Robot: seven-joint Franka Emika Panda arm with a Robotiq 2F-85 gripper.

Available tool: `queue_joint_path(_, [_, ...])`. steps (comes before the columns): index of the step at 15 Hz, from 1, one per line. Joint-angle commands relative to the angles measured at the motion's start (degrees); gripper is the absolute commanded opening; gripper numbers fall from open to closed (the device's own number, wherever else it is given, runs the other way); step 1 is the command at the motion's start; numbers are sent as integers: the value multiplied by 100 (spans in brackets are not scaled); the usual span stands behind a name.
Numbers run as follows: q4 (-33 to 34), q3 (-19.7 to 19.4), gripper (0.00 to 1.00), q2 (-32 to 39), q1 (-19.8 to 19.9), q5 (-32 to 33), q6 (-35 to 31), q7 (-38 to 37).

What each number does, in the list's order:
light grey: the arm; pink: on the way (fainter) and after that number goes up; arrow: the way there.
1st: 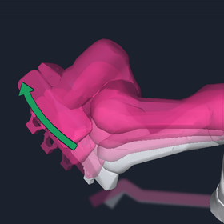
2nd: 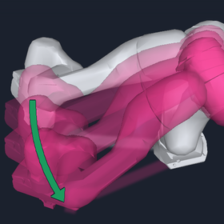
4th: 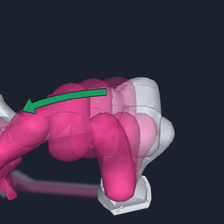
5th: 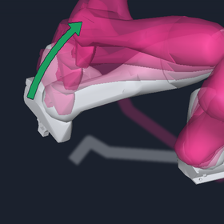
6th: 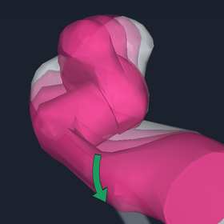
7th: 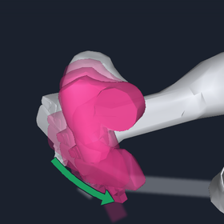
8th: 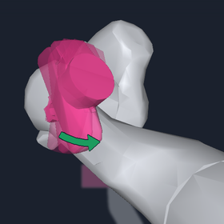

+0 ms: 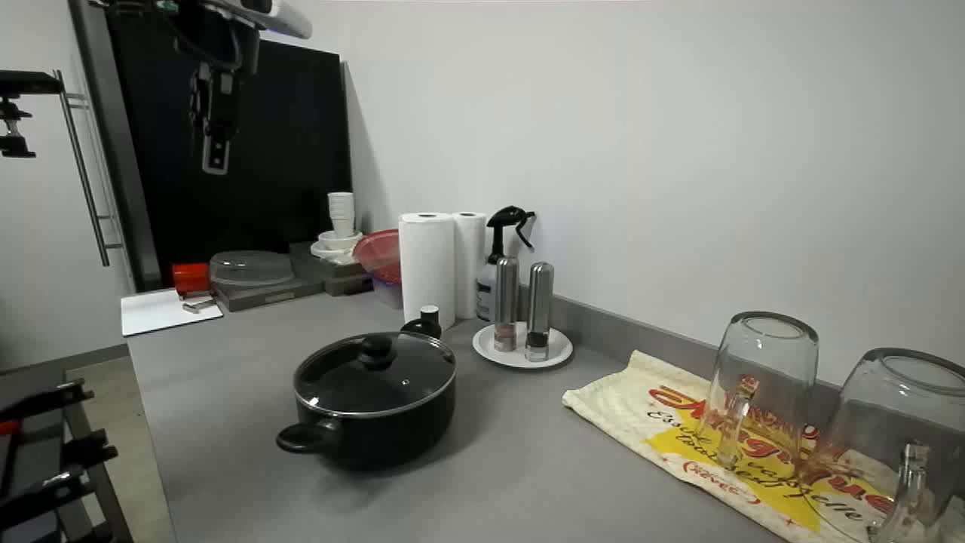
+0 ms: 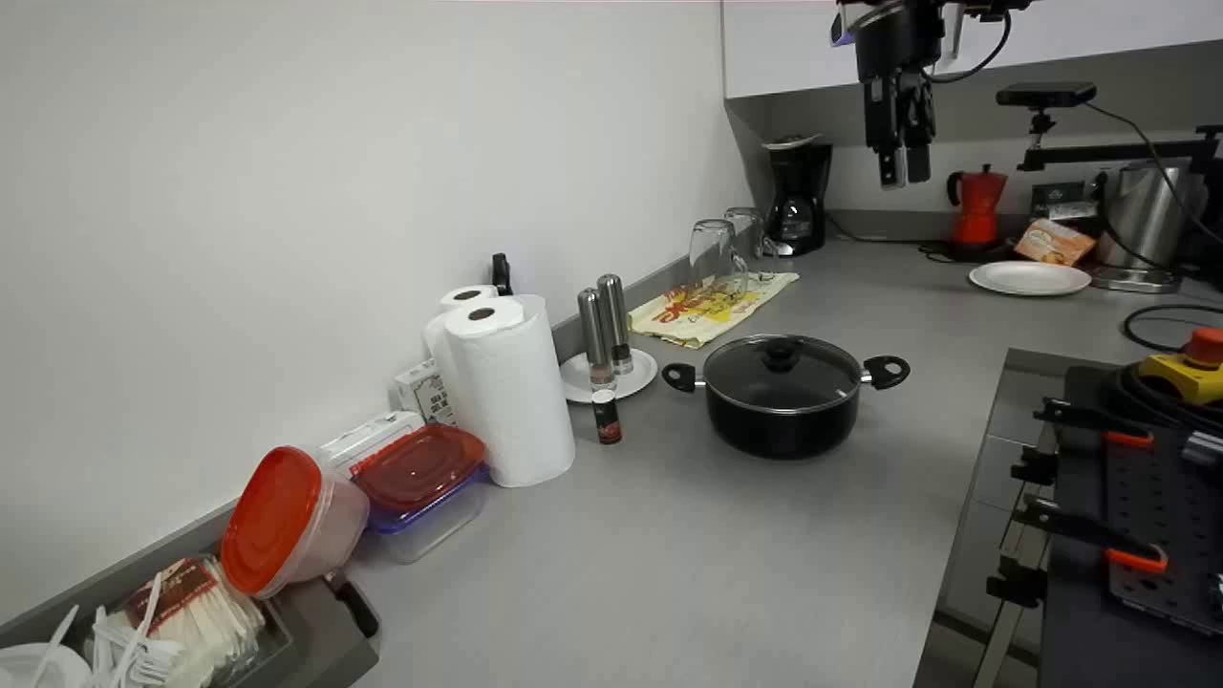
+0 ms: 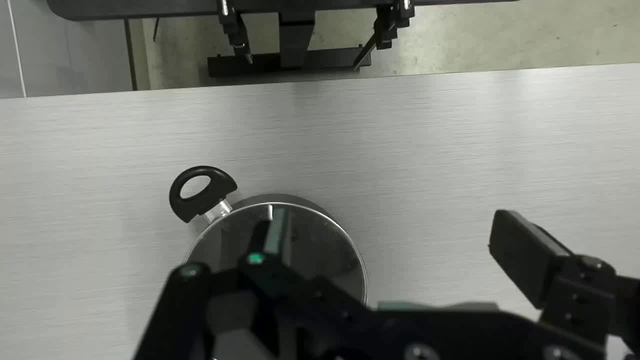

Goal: Remove the lid from the pot

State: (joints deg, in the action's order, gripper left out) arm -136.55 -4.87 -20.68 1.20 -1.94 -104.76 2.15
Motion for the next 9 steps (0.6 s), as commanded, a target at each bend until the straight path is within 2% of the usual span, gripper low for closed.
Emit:
queue_joint_path(1, [8, 52, 100, 4, 58, -17, 8, 18])
queue_joint_path(7, [8, 52, 100, 4, 59, -17, 7, 18])
queue_joint_path(9, [297, 53, 100, 320, 66, 6, -17, -9])
